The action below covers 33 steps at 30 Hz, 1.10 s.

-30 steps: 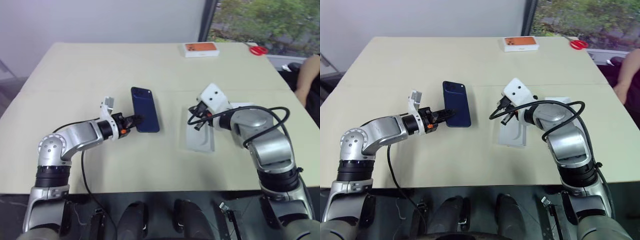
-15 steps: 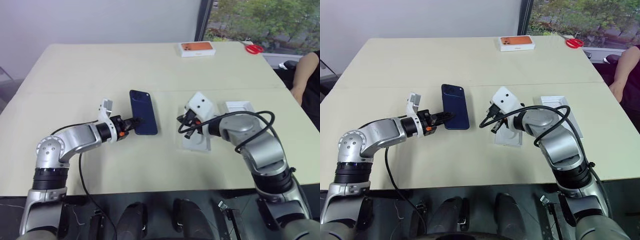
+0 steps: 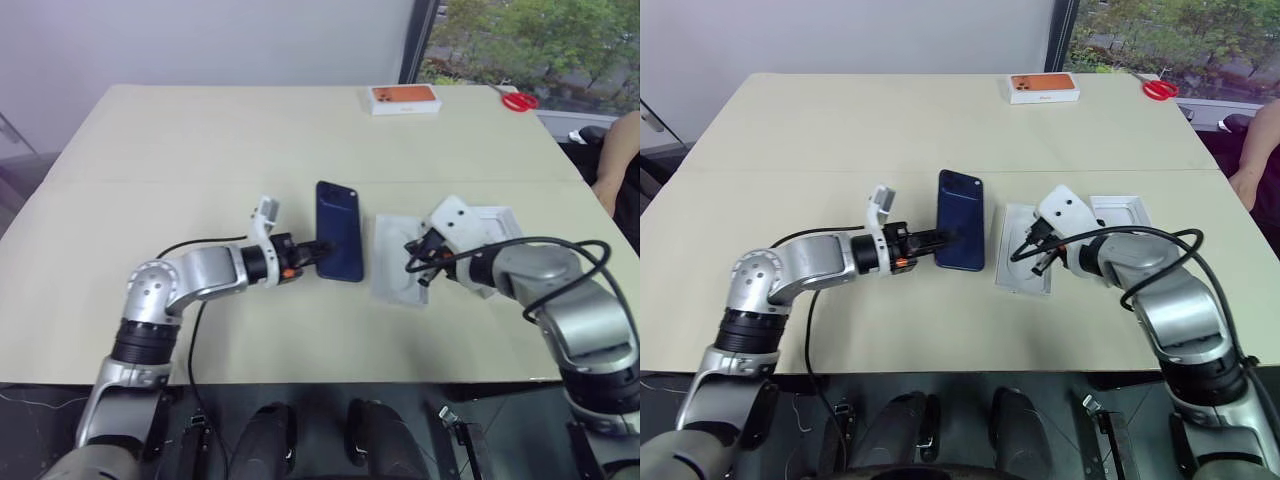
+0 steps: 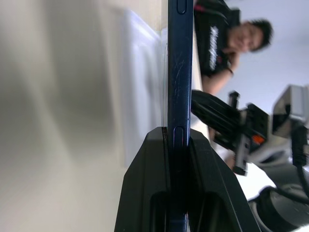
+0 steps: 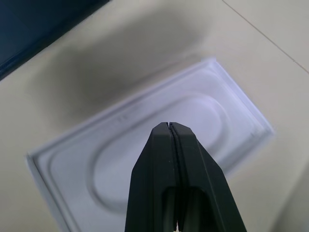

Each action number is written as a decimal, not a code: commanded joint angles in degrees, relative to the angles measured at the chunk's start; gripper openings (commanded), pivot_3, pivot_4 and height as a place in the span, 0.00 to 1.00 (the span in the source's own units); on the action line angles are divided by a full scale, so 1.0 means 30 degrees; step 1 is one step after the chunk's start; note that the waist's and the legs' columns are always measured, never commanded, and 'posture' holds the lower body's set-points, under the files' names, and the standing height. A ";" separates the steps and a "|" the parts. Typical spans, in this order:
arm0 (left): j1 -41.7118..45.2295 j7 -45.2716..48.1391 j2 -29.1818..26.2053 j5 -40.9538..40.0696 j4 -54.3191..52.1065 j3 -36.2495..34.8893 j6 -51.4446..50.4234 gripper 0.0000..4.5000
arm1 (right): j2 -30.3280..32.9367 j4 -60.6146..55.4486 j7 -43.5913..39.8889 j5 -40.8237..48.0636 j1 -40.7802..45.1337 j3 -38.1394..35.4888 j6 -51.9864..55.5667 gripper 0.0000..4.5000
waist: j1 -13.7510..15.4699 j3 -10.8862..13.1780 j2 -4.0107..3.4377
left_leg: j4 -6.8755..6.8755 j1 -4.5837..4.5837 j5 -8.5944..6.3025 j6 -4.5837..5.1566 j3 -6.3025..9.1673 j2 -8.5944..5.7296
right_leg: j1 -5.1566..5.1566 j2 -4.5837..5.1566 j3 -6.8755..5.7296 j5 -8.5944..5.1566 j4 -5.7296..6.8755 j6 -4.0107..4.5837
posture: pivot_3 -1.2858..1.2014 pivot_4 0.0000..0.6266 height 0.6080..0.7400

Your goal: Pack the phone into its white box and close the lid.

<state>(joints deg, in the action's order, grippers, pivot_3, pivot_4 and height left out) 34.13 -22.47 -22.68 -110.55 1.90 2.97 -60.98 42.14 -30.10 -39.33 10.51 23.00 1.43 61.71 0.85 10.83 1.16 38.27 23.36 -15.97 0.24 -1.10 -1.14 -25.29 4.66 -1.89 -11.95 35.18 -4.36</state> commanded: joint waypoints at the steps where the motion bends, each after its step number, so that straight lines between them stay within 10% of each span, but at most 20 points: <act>1: 0.1142 0.0161 0.1166 0.0440 0.0398 0.0558 0.0071 0.00 | 0.0914 -0.0810 -0.0086 0.0392 -0.0622 -0.1349 -0.0578 0.00 | -0.0002 0.0000 0.0001 | 0.0002 -0.0003 0.0005 0.0011 -0.0010 -0.0007 | 0.0001 0.0006 0.0004 0.0000 0.0001 0.0000 | 0.52 0.24 1.00; 33: 0.5748 0.1953 0.8088 0.9745 0.8581 -0.2233 -0.3167 0.00 | 0.2468 -0.0931 0.0551 0.1017 -0.3047 -0.2877 -0.1135 0.00 | -0.0017 0.0004 0.0010 | 0.0012 -0.0019 0.0018 0.0045 -0.0024 -0.0011 | 0.0019 -0.0025 0.0005 0.0005 0.0010 -0.0027 | 0.52 0.24 1.00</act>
<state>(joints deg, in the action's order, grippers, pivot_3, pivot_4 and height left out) 49.31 -18.52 0.73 -81.53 29.05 -1.77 -69.88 48.80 -30.85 -38.05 12.95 13.25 -5.87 59.15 0.80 10.84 1.19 38.31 23.30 -15.92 0.37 -1.17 -1.18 -25.23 4.58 -1.87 -11.93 35.22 -4.45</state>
